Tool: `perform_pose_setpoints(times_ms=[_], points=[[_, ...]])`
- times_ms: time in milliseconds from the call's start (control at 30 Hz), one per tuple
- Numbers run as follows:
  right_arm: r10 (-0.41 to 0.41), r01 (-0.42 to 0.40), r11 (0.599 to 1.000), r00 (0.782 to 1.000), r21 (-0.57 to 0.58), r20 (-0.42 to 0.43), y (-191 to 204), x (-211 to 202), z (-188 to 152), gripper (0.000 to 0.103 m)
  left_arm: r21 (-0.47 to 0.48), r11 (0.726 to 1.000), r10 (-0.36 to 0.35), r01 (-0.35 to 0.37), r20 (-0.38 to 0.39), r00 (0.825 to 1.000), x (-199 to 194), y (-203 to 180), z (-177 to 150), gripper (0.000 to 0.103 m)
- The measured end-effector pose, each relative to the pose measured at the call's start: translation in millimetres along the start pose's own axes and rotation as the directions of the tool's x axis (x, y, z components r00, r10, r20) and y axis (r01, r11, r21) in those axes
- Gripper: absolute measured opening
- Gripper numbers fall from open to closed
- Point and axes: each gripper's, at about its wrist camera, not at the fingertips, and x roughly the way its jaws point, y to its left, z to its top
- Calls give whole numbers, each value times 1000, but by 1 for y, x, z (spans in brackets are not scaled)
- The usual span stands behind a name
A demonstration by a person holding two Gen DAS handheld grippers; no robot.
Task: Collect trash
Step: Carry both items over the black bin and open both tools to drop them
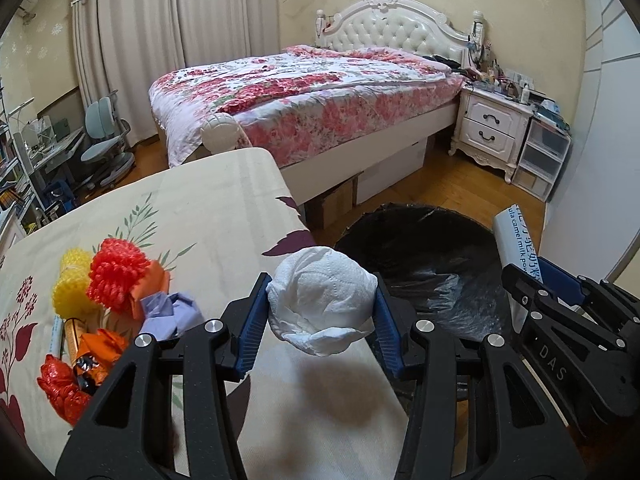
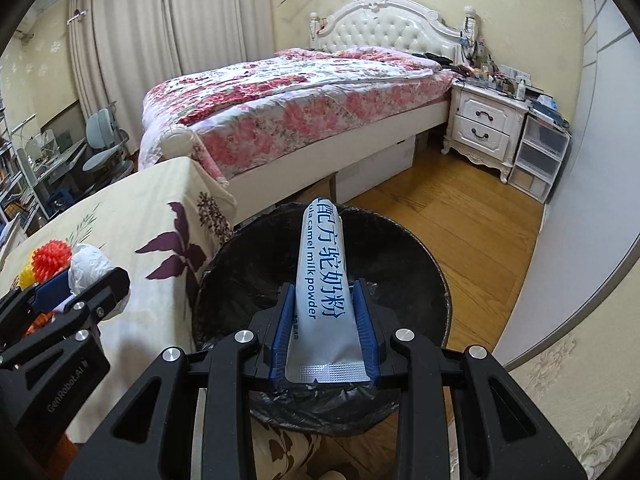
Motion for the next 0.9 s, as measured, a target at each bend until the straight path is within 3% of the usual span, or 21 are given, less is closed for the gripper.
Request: perform_pose_setpoints(times_ms=[533, 633, 700, 767, 900], points=[[-40, 43, 997, 998, 71, -42, -23, 27, 5, 31, 47, 999, 25, -23, -44, 999, 35, -18, 10, 49], [-43, 47, 996, 998, 77, -44, -26, 28, 5, 33, 53, 998, 24, -21, -44, 999, 37, -19, 11, 59], [-45, 49, 995, 998, 86, -50, -28, 29, 5, 38, 62, 998, 34, -32, -43, 998, 39, -20, 11, 66], [-47, 52, 994, 998, 98, -50, -29, 30, 5, 49, 61, 998, 36, -33, -47, 998, 40, -20, 11, 72], [-63, 67, 992, 997, 108, -42, -31, 27, 6, 56, 53, 998, 48, -46, -39, 998, 39, -18, 13, 86]])
